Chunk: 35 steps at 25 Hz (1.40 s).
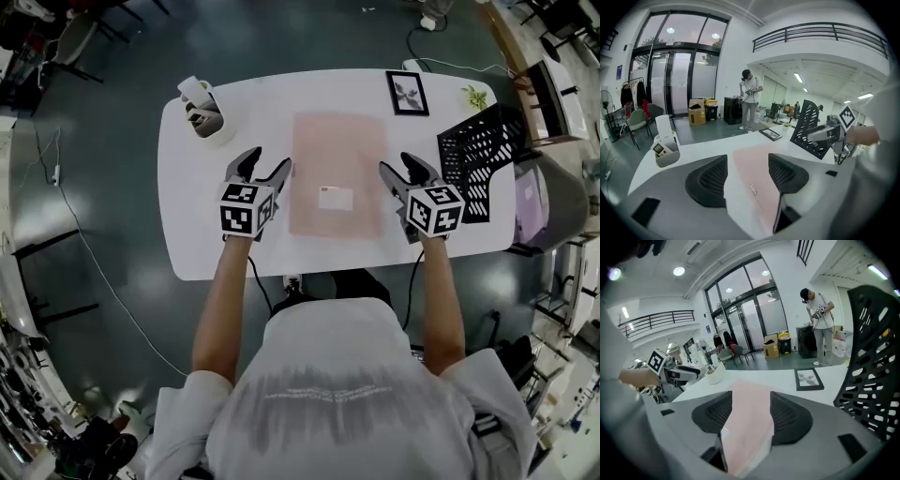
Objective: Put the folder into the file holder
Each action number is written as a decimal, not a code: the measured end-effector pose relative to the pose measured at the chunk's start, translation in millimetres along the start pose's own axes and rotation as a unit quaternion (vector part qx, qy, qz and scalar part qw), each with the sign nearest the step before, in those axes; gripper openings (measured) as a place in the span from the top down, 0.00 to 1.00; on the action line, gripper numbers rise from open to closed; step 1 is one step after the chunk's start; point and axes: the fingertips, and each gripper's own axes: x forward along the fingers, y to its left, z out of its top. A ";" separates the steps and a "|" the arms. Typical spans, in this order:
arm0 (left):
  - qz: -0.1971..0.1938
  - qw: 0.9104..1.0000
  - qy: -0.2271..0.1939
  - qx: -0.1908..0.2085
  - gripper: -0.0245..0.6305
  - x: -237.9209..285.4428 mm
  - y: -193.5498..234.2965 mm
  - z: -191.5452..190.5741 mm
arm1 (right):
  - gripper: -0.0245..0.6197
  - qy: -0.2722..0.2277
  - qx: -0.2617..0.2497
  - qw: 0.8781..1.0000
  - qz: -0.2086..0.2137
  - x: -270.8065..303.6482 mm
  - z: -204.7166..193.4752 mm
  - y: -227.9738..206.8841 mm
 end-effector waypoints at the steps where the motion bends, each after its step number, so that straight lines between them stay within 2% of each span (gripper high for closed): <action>1: -0.003 1.000 0.005 -0.005 0.53 6.7 0.3 -3.4 | 0.57 0.009 0.004 1.000 0.000 8.4 -5.7 -4.3; 9: -0.021 0.997 0.061 -0.042 0.51 50.2 -3.5 -40.9 | 0.52 0.058 0.045 0.997 0.022 47.0 -37.0 -26.5; 16: -0.066 0.990 0.092 -0.088 0.40 75.5 -21.4 -66.0 | 0.47 0.083 0.105 0.990 0.052 65.1 -63.0 -29.1; 22: -0.070 0.983 0.127 -0.110 0.37 88.5 -28.0 -91.5 | 0.44 0.107 0.116 0.985 0.063 73.6 -85.8 -28.8; 31: -0.075 0.977 0.136 -0.149 0.34 98.9 -35.5 -109.9 | 0.44 0.129 0.124 0.980 0.088 83.6 -104.3 -20.2; 35: -0.081 0.975 0.127 -0.166 0.33 100.3 -34.6 -112.3 | 0.43 0.128 0.122 0.980 0.090 87.3 -105.1 -17.1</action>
